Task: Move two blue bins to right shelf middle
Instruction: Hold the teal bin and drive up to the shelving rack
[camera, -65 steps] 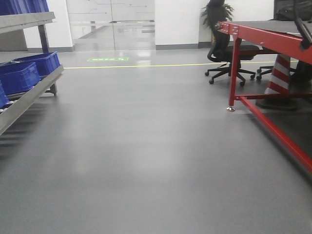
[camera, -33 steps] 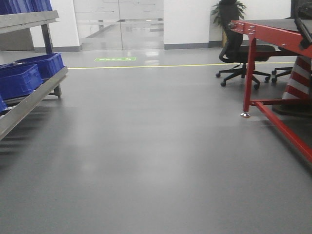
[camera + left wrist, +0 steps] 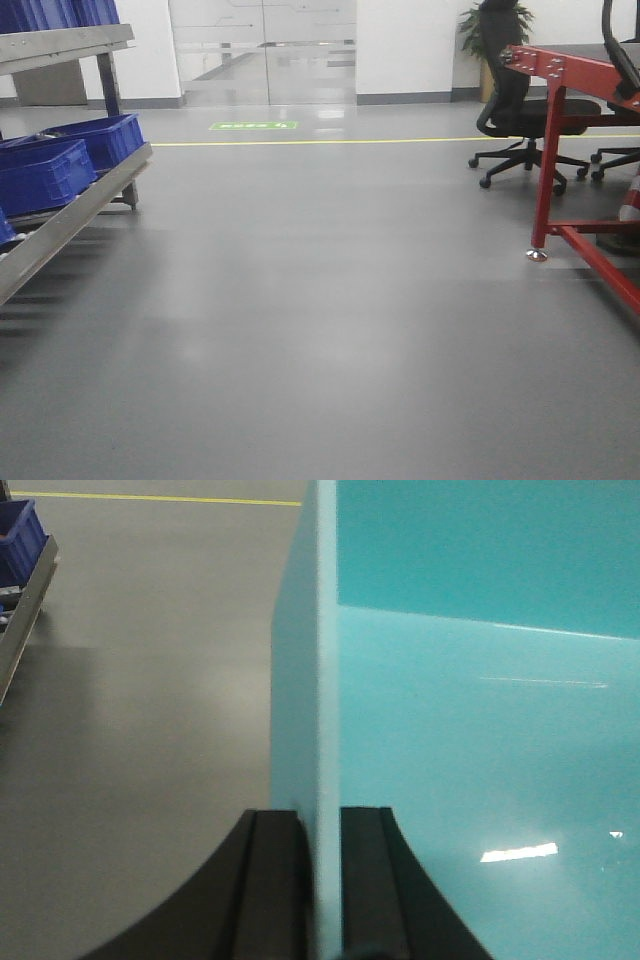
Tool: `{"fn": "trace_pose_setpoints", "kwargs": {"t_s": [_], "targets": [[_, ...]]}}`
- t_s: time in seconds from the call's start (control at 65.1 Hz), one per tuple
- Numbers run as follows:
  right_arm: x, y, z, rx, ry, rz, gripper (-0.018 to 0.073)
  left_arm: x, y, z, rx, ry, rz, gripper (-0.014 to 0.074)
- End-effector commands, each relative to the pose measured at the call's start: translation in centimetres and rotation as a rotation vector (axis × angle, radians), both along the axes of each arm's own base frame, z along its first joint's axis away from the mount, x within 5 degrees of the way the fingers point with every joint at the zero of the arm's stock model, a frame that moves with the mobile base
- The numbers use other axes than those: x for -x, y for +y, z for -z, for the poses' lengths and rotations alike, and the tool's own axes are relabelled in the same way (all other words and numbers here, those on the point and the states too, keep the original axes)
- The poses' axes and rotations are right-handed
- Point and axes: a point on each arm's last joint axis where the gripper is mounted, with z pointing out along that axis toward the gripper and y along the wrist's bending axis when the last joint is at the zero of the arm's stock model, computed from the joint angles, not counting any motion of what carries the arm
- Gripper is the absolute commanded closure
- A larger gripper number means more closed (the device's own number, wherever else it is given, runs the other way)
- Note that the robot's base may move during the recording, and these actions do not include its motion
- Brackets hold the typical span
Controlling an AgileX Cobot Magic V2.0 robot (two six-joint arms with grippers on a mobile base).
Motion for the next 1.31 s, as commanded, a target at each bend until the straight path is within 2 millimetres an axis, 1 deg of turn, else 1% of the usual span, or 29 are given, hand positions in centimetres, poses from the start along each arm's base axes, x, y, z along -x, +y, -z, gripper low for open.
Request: {"fn": "trace_pose_setpoints", "kwargs": {"t_s": [0.0, 1.29], "targets": [[0.46, 0.07, -1.15, -0.034, -0.065, -0.025, 0.0711, 0.53, -0.24, -1.30, 0.049, -0.083, 0.015, 0.0707], [0.46, 0.08, -1.17, -0.035, -0.067, -0.024, 0.0711, 0.53, -0.24, -1.30, 0.049, -0.083, 0.015, 0.0707]]}}
